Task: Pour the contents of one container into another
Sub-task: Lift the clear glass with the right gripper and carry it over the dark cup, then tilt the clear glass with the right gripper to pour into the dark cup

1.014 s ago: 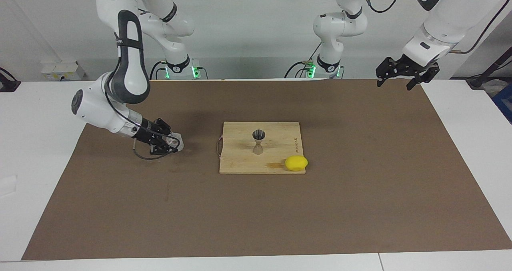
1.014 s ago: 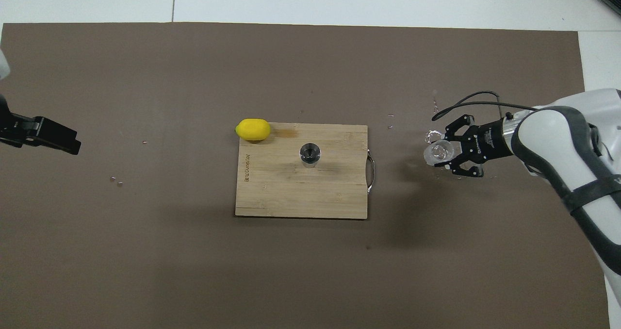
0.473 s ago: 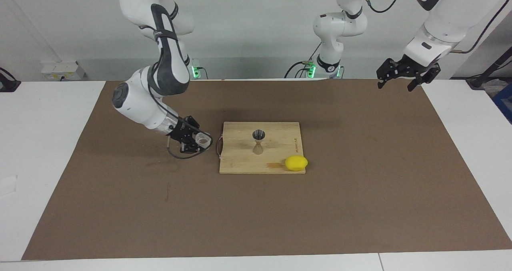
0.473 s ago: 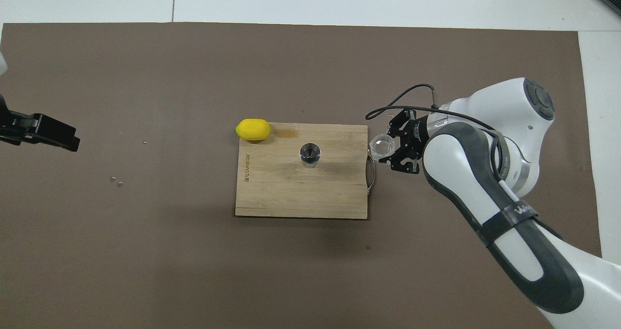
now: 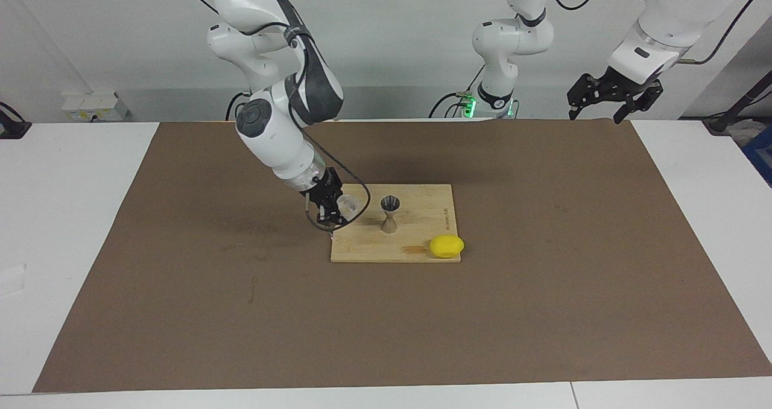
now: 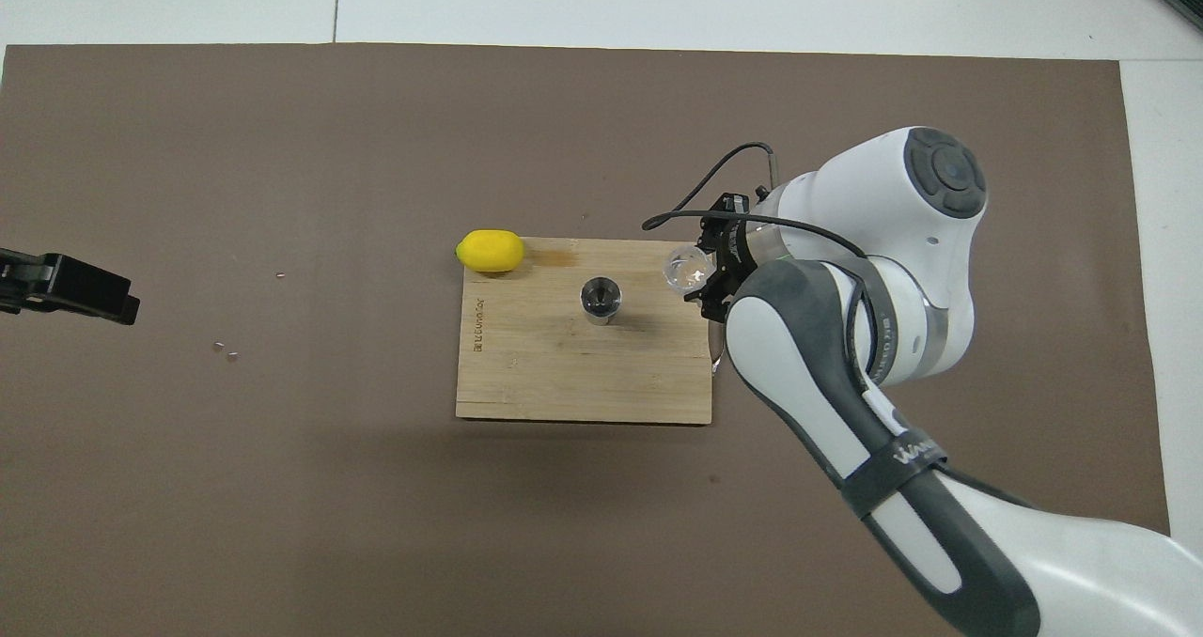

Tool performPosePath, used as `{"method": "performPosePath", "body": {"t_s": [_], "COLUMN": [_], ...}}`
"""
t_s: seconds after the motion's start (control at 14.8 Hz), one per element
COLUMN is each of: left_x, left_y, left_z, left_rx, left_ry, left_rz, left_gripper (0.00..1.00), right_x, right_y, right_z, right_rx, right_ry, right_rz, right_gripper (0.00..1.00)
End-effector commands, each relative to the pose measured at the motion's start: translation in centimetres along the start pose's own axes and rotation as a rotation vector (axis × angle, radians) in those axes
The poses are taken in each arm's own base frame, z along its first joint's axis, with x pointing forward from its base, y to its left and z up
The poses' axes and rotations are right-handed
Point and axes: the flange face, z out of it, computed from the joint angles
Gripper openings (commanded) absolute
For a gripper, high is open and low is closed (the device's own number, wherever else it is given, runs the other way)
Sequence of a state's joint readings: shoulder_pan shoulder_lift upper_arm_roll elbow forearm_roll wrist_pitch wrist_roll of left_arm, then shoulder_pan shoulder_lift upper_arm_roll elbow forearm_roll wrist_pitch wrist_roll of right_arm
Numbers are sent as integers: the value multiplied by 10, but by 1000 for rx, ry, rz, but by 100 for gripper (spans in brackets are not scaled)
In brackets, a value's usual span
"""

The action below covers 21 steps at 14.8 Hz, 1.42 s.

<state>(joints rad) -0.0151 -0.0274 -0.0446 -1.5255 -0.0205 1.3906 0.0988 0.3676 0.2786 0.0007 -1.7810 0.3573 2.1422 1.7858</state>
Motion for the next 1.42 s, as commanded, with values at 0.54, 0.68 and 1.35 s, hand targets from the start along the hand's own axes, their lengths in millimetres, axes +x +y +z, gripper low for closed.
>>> {"method": "performPosePath", "body": {"t_s": [0.54, 0.68, 1.35], "left_x": [-7, -6, -6], "left_y": [-6, -5, -14], "left_z": [0, 1, 1], "left_rx": [24, 23, 22], "left_ry": [43, 41, 46], "left_rz": [-44, -42, -56], "left_gripper": [100, 100, 100], "right_x": [-70, -73, -101], "right_y": [12, 15, 32], "right_z": [8, 9, 13], "right_rx": [62, 66, 110], "right_ry": [214, 268, 407], "right_rz": [-204, -246, -398], "right_gripper": [14, 14, 14]}}
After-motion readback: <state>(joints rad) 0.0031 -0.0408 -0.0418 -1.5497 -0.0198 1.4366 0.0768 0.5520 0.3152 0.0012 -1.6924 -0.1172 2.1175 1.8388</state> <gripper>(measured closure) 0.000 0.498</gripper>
